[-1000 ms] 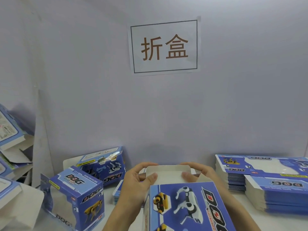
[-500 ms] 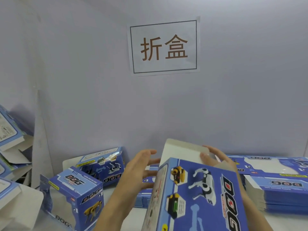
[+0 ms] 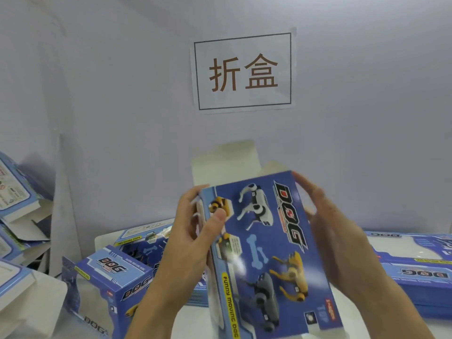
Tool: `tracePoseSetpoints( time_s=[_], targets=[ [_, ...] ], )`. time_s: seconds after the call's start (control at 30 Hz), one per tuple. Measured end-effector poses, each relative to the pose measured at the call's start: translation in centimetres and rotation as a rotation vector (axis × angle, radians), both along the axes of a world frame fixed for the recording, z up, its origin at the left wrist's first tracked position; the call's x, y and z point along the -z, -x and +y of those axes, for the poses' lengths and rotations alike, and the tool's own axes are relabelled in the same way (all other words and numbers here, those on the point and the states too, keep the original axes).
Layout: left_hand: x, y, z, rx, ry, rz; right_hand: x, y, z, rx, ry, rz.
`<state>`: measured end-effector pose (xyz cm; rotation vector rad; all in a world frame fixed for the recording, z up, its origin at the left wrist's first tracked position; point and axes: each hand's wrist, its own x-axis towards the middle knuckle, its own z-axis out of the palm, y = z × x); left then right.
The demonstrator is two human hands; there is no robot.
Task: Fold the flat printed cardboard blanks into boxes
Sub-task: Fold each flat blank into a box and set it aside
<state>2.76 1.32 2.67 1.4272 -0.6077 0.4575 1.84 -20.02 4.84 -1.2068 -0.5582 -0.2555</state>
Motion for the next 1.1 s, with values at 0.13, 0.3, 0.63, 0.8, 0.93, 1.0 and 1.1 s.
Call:
tracePoseSetpoints(
  time_s=[0.13,0.3,0.63,0.8,0.93,1.0,1.1],
  targets=[
    [0.1,0.3,0.3,0.033,0.010,-0.073,0.1,0.8,1.5,0.155,0.240,-0.271],
    [-0.3,0.5,0.6,0.087,-0.011,-0.125,0.3,1.4,1.9,0.175,0.249,-0.403],
    [2.4,-1.4,-0.3,0.056,0.033,0.031,0.2,0.3,2.4,0.132,0.211,-0.076],
    [2.2,-1.2,-1.2,0.029,0.083,0.102,-1.0,0.2,3.7,0.161,0.212,0.013],
    [1.4,-0.3,-3.6,-0.202,0.215,0.085,-0.5,0.7,4.1,0.314,0.310,0.026],
    [1.3,-0.1,-4.4,-0.245,0.284,0.079,0.3,1.1,3.9,0.353,0.310,-0.005],
    [1.4,-0.1,-4.7,-0.312,0.311,0.069,0.3,0.9,3.4,0.404,0.289,0.005]
  ],
)
